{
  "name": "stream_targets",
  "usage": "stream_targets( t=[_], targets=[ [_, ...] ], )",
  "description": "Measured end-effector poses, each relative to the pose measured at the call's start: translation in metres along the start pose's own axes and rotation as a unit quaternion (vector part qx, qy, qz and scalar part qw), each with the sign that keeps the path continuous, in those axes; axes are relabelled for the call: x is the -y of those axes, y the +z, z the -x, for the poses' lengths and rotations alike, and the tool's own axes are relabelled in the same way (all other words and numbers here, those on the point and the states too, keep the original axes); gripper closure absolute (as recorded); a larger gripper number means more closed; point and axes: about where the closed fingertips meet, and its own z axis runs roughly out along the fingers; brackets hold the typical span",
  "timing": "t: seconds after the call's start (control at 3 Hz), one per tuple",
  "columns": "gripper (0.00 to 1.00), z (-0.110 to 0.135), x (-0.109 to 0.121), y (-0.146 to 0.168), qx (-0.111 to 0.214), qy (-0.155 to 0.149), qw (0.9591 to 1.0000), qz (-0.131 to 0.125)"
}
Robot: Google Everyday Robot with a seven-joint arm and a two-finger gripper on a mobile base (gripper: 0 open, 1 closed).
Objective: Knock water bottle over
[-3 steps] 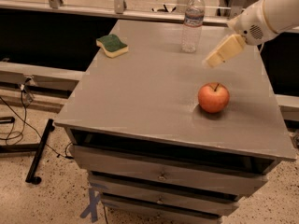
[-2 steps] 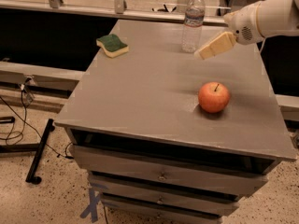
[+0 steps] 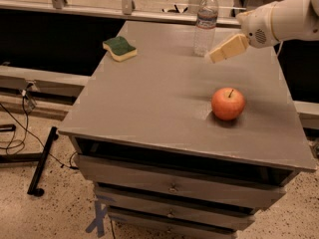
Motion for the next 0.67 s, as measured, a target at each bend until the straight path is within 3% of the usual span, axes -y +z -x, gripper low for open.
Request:
stream_targets(
  t=[0.67],
  targets=[
    [0.00,0.023,0.049,0.046,0.078,-0.020,0.9956,-0.048]
  ],
)
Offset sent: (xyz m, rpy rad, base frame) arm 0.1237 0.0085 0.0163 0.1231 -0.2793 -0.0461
